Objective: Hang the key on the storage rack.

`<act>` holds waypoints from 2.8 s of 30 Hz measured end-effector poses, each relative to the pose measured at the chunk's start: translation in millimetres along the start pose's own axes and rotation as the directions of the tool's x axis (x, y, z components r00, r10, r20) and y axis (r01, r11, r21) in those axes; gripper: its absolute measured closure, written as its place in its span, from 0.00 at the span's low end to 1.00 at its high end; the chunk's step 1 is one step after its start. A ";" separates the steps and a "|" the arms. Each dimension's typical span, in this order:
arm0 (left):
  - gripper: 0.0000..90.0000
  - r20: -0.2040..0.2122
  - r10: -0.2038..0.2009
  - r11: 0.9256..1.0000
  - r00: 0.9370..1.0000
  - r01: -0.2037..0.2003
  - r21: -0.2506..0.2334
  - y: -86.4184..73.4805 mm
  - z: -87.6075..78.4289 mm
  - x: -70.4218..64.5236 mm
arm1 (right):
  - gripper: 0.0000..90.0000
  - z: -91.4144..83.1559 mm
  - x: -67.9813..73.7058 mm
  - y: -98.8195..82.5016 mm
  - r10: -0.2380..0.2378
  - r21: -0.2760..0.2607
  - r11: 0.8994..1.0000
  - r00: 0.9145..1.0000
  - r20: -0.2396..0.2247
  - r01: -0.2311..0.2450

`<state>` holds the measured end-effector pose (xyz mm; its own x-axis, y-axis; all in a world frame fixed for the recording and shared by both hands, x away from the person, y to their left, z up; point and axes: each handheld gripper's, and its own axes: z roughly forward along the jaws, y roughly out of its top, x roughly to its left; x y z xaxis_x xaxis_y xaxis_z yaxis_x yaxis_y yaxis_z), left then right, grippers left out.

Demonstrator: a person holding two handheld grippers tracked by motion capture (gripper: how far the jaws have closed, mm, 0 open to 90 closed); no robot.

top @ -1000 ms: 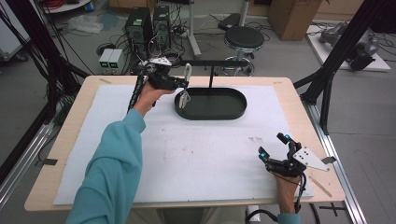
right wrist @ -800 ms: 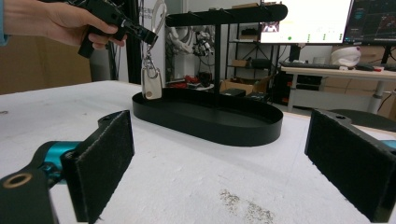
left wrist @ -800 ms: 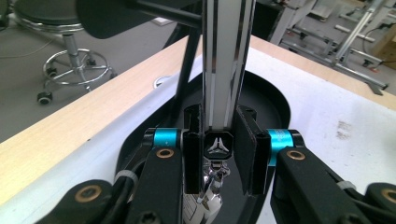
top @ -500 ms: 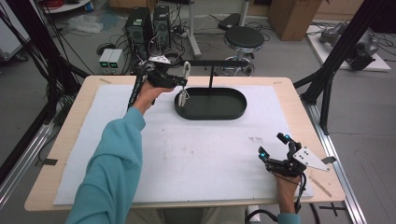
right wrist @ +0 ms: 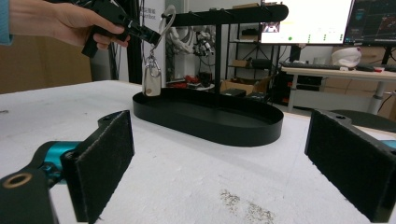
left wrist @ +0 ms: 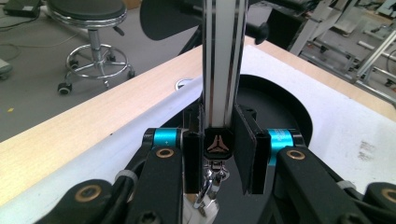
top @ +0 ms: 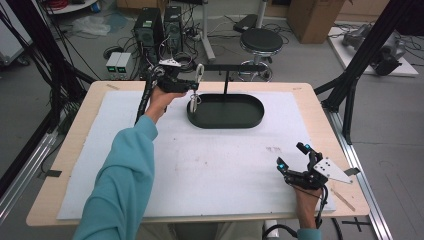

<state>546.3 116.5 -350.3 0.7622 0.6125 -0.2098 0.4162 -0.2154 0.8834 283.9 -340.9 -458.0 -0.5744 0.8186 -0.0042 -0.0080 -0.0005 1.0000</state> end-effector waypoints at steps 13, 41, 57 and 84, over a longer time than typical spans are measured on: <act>0.82 -0.047 -0.021 1.000 0.999 0.022 0.013 -4.5 8.0 -1.5 | 0.08 -0.1 -0.1 -0.1 -0.004 -0.002 1.000 1.000 -0.002 0.004; 0.53 -0.117 0.106 0.993 0.987 -0.111 -0.033 -9.5 -2.1 -0.5 | 0.08 -0.9 1.3 -0.3 -0.024 -0.017 1.000 1.000 -0.003 0.024; 0.02 -0.094 0.194 0.951 0.976 -0.211 -0.225 -42.6 -98.3 -18.4 | 0.08 -0.5 1.1 -0.3 -0.018 -0.019 1.000 1.000 -0.007 0.018; 0.02 -0.122 0.136 0.898 0.983 -0.174 -0.403 -217.3 -214.7 -74.4 | 0.08 -0.1 2.3 -0.3 -0.032 -0.011 0.999 0.999 -0.007 0.032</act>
<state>292.8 281.0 -436.7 0.7456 0.6655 -0.0351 0.0411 0.0066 0.9991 282.6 -339.1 -458.3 -0.5796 0.8141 -0.0365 -0.0352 0.0197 0.9992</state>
